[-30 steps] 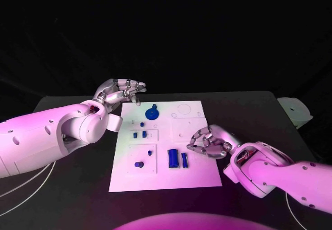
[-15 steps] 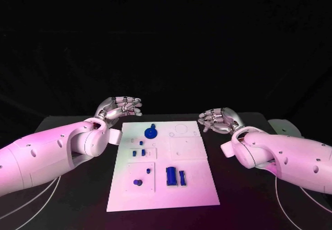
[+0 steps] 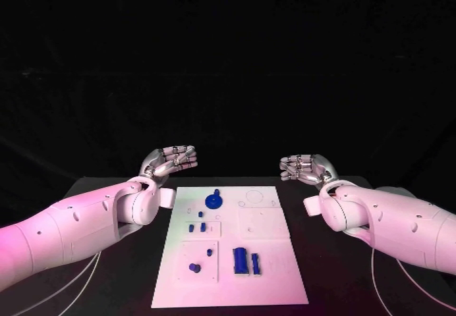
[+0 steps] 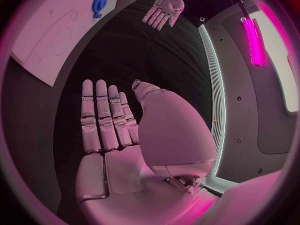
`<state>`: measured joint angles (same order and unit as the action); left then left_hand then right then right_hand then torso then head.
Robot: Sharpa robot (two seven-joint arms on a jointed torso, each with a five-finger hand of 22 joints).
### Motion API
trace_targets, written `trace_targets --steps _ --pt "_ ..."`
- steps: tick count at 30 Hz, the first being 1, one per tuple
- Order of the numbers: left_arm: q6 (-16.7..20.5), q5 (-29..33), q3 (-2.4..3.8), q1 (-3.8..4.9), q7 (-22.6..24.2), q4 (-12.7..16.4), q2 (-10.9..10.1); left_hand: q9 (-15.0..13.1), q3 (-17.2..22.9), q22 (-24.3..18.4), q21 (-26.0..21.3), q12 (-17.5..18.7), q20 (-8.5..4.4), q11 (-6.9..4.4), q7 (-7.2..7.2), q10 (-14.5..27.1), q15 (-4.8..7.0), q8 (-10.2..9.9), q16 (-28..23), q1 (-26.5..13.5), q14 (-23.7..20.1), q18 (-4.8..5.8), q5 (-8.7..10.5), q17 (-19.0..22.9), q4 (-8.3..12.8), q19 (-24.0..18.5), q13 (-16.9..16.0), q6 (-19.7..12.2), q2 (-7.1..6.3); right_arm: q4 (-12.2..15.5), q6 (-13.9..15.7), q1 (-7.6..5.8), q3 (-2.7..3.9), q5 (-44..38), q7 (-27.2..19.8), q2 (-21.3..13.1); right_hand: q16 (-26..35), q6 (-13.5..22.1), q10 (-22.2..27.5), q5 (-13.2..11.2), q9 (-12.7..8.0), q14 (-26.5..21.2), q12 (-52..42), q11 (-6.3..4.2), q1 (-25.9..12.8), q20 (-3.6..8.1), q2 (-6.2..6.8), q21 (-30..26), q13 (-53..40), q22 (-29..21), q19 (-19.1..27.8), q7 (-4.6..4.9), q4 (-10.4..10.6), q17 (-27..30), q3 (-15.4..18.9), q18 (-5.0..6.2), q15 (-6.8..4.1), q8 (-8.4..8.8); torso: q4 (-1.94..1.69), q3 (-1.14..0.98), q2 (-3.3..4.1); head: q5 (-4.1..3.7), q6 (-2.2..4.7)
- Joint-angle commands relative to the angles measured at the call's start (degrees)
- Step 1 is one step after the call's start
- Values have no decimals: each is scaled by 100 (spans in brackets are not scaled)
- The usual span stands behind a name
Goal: Assemble the parts on the task board
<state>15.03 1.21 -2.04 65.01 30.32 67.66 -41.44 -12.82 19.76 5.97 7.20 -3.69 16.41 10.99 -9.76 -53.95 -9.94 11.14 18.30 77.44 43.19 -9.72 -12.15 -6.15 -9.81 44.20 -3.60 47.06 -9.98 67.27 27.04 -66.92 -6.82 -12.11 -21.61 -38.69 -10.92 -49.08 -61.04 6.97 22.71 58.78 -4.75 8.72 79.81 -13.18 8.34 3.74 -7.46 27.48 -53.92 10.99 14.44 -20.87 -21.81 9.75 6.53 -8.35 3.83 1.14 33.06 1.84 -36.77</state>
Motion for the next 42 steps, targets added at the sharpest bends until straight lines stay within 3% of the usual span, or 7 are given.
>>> trace_targets --steps 1,2,3,8,9,22,42 --pt "10 -10 0 3 -11 27 -12 1282 -1976 -597 -720 369 -1641 -1099 976 5395 994 -1114 -1830 -2399 -4319 972 1215 615 981 -4420 360 -4706 998 28 22 4 3 -5 3 -12 1092 4908 1881 -697 -2271 -1831 475 -872 -2485 1318 -834 -374 746 -2748 5392 -1099 -1444 2087 2181 -975 -653 835 -4 2 2 -6 -2" --pt "33 -11 2 -1 -11 45 -14 1282 -1976 -597 -720 369 -1641 -1099 976 5395 994 -1114 -1830 -2577 -4319 972 1215 615 981 -4420 360 -4706 998 51 39 11 11 8 -5 -18 1092 4908 1978 -697 -2271 -5878 475 -872 -2616 1318 -834 -374 746 -2748 5392 -1099 -1444 2087 2181 -975 -653 835 -16 -2 -4 -11 6" --pt "90 -13 6 -10 -12 88 -21 1282 -1976 -597 -720 369 -1641 -1099 976 5395 994 -1114 -1830 -2859 -4319 972 1215 615 981 -4420 360 -4706 998 108 82 28 28 38 -26 -33 1092 4908 6104 -697 -2271 -5878 475 -872 -2966 1318 -834 -374 746 -2748 5392 -1099 -1444 2087 2181 -975 -653 835 -44 -10 -18 -25 24" --pt "457 -27 32 -72 -17 367 -60 1282 -1976 -597 -720 369 -1641 -1099 976 5395 994 -1114 -1830 -3697 -4319 972 1215 615 981 -4420 360 -4706 998 475 358 138 139 238 -161 -130 1092 4908 6104 -697 -2271 -5878 475 -872 -3829 1318 -834 -374 746 -2748 5392 -1099 -1444 2087 2181 -975 -653 835 -225 -65 -109 -110 138" --pt "565 -31 39 -91 -19 449 -72 1282 -1976 -597 -720 369 -1641 -1099 976 5395 994 -1114 -1830 -7744 -4319 972 1215 615 981 -4420 360 -4706 998 584 440 171 172 297 -200 -158 1092 4908 6104 -697 -2271 -5878 475 -872 -7981 1318 -834 -374 746 -2748 5392 -1099 -1444 2087 2181 -975 -653 835 -264 -78 -129 -128 164" --pt "2510 -106 176 -418 -47 1926 -282 1282 -1976 -597 -720 369 -1641 -1099 976 5395 994 -1114 -1830 -7744 -4319 972 1215 615 981 -4420 360 -4706 998 2152 1621 641 647 1148 -776 -570 1092 4908 6104 -697 -2271 -5878 475 -872 -7981 1318 -834 -374 746 -2748 5392 -1099 -1444 2087 2181 -975 -653 835 -383 -114 -188 -184 239" --pt "2909 -121 204 -485 -53 2229 -325 1282 -1976 -597 -720 369 -1641 -1099 976 5395 994 -1114 -1830 -7744 -4319 972 1215 615 981 -4420 360 -4706 998 2268 1708 676 682 1211 -818 -600 1092 4908 6104 -697 -2271 -5878 475 -872 -7981 1318 -834 -374 746 -2748 5392 -1099 -1444 2087 2181 -975 -653 835 -383 -114 -188 -184 239"
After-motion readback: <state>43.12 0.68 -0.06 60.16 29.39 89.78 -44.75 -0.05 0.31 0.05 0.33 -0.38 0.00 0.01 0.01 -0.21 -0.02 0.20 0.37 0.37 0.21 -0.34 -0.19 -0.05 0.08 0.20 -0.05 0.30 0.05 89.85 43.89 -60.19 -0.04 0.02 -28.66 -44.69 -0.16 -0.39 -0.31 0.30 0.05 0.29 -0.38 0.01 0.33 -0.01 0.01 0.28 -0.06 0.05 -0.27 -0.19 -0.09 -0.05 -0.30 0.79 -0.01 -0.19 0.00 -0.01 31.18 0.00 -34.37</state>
